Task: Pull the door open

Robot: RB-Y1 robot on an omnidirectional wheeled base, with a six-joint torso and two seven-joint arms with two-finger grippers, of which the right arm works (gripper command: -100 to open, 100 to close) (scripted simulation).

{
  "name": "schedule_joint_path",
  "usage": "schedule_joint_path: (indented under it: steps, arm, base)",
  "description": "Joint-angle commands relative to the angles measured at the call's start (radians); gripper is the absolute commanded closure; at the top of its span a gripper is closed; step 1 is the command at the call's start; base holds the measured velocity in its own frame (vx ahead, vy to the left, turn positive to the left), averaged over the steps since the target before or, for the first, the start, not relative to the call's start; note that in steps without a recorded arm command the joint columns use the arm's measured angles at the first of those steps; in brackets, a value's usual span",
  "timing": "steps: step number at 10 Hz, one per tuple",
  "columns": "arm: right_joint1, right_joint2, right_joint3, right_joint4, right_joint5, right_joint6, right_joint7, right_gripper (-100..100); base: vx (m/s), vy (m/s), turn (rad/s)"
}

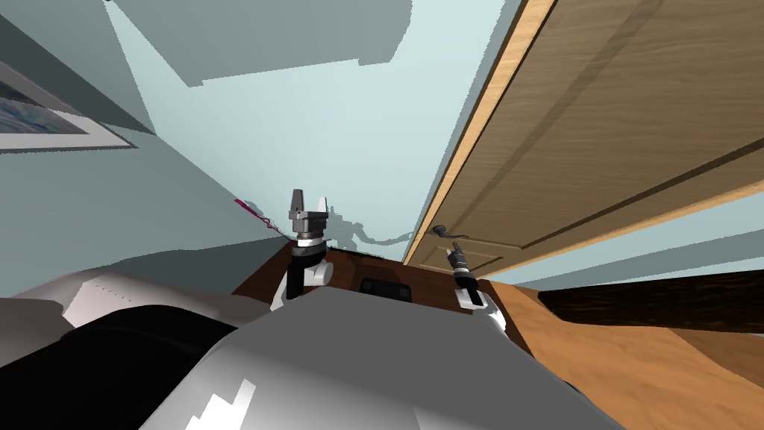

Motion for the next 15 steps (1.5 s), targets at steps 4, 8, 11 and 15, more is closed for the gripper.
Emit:
schedule_joint_path:
  steps: [4, 8, 11, 15]
  arm:
    - [-0.071, 0.034, -0.100, 0.059, -0.054, 0.063, 0.097, -100]
    - [-0.090, 0.038, -0.118, 0.086, -0.063, 0.065, 0.113, 100]
    - [-0.090, 0.038, -0.118, 0.086, -0.063, 0.065, 0.113, 100]
    - [-0.078, 0.023, -0.106, 0.086, -0.052, 0.051, 0.086, 100]
  base:
    - [0.059, -0.093, 0.289]
    - [0.022, -0.053, 0.137]
    - [-0.003, 0.009, -0.009]
    - [-0.080, -0.006, 0.053]
